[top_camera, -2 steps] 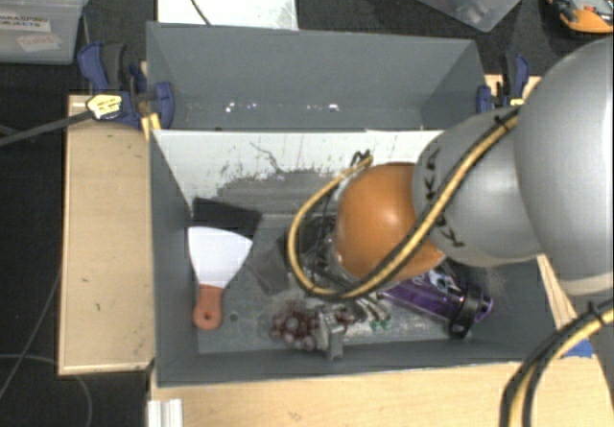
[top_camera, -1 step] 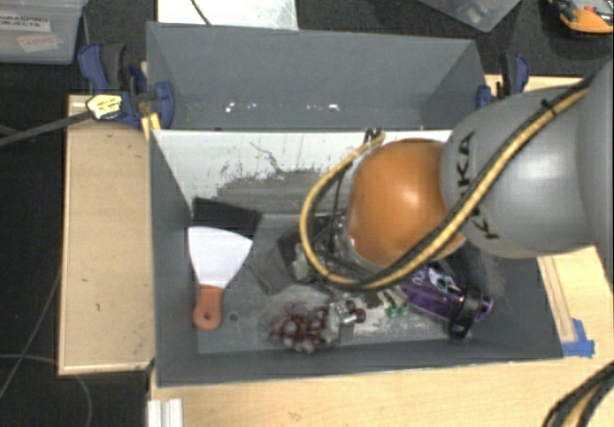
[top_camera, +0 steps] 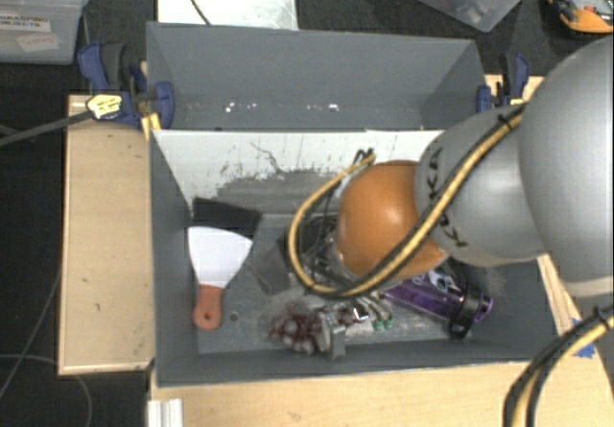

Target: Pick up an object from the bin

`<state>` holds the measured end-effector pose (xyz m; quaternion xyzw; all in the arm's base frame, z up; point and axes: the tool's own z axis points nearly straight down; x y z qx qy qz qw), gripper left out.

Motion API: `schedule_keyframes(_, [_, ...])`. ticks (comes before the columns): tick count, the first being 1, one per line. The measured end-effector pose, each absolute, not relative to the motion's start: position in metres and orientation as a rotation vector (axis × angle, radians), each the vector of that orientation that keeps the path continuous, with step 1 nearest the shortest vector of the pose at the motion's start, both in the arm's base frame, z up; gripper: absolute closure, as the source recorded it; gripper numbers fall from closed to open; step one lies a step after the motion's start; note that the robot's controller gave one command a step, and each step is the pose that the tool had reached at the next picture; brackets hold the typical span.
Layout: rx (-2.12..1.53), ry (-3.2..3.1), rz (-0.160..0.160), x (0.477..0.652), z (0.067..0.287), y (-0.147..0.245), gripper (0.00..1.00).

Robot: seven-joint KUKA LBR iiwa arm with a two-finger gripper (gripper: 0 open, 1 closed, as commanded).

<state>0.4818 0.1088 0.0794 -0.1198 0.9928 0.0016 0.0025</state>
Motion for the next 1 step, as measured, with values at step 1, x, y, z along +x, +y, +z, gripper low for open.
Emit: schedule_keyframes(1, [-0.292, 3.103, 0.008, 0.4789, 0.0709, 0.0126, 0.00])
